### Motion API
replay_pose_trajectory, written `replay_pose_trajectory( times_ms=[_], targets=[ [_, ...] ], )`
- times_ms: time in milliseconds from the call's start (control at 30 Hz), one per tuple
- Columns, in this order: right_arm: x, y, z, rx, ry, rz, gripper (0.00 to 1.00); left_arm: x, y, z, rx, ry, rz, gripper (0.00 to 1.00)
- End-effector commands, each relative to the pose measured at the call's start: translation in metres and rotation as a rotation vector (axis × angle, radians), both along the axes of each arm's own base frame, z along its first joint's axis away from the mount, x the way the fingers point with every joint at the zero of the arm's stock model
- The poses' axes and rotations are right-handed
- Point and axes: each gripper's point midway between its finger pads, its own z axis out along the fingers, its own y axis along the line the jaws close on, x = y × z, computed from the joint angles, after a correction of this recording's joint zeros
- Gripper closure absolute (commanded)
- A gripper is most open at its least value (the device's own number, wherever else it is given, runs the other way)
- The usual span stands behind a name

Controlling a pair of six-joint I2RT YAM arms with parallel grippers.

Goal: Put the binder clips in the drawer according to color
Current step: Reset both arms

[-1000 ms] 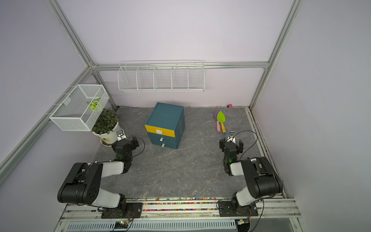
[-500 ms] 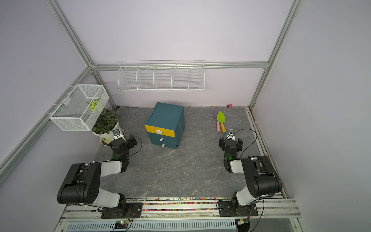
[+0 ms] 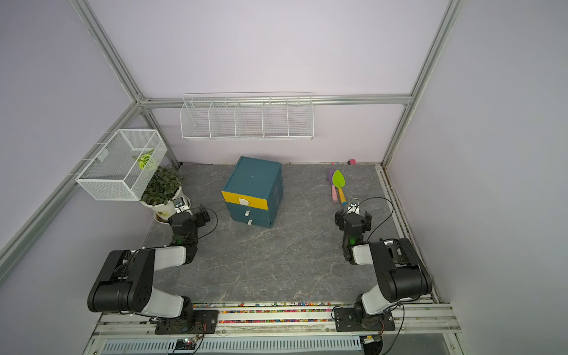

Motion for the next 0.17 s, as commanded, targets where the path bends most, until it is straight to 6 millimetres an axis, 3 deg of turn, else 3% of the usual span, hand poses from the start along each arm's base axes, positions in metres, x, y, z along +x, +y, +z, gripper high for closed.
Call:
replay_pose_trajectory(
  times_ms=[0,133],
  targets=[
    [0.0033,-0.0017,0.0052,0.026,-0.008,-0.001,0.01,0.0058,-0.0005,0.0057,-0.011,-0.013,-0.007,0.0],
    [0.0027,-0.0018,0.006,0.027,-0.014,-0.001,0.01,0.0055,-0.0007,0.005,-0.011,-0.011,-0.008,0.0]
  ],
)
